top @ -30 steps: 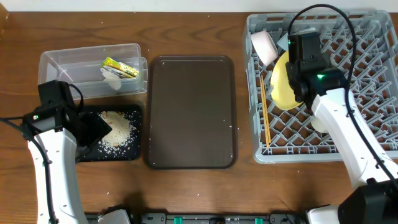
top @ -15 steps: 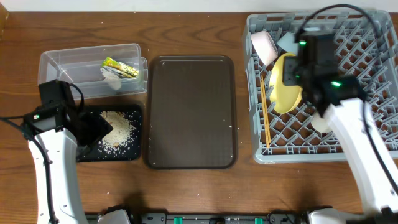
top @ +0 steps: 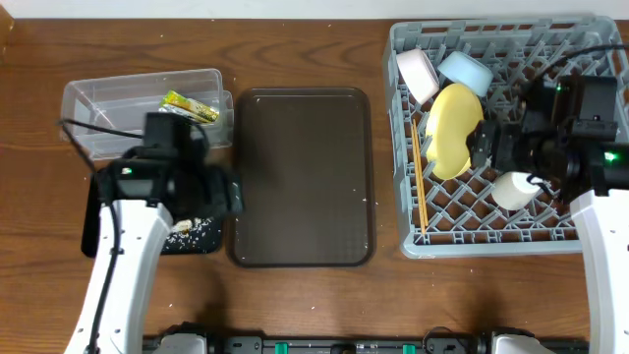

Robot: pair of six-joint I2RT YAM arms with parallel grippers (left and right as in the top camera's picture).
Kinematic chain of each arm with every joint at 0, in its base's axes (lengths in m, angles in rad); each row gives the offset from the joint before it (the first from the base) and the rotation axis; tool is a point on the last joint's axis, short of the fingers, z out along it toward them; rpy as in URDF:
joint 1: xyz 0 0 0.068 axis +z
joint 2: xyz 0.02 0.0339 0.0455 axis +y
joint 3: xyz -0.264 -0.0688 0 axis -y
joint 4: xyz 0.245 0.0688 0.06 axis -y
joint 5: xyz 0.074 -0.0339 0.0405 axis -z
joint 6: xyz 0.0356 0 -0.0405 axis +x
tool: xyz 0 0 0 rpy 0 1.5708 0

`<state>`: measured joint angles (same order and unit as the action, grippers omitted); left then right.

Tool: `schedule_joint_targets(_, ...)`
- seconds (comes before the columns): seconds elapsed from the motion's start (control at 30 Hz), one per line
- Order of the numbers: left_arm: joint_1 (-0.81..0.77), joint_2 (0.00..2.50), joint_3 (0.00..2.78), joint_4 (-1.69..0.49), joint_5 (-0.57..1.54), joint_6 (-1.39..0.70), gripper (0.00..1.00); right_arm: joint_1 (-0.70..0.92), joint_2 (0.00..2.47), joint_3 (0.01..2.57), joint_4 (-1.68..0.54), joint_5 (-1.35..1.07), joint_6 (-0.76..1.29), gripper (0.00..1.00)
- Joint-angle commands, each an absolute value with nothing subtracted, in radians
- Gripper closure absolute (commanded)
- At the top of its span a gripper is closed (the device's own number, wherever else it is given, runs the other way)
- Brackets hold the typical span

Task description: Sort waste into correct bins and load items into the dishwasher rack

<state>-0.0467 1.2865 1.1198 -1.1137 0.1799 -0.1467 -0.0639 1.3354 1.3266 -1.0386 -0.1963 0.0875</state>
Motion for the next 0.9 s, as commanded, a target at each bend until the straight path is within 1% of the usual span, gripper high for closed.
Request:
schedule_joint_targets(0.0,-0.063,1.287,1.121,-1.167,0.164,-0.098,0.04,-0.071,1.339,1.327,-1.083,-0.227,0.059,0.01)
schedule_joint_targets(0.13,-0.062,1.268,1.115,-1.205,0.163,-0.098,0.04,-0.071,1.323,1.323,-1.153,-0.198,0.074,0.01)
schedule_joint_targets(0.27,-0.062,1.179,1.068,-1.18,0.163,-0.098,0.04,-0.07,1.247,1.258,-1.123,-0.199,0.09,0.01)
schedule_joint_targets(0.4,-0.062,1.011,0.995,-1.116,0.164,-0.098,0.03,-0.07,1.096,1.109,-1.01,-0.214,0.09,0.01)
schedule_joint_targets(0.6,-0.062,0.641,0.839,-0.98,0.164,-0.099,0.03,-0.07,0.788,0.834,-0.831,-0.194,0.093,0.01)
schedule_joint_targets(0.73,-0.062,0.467,0.755,-0.925,0.165,-0.098,0.03,-0.07,0.609,0.71,-0.784,-0.157,0.093,0.01)
schedule_joint_targets(0.87,-0.062,0.389,0.742,-0.926,0.165,-0.098,0.03,-0.07,0.523,0.651,-0.791,-0.158,0.093,0.01)
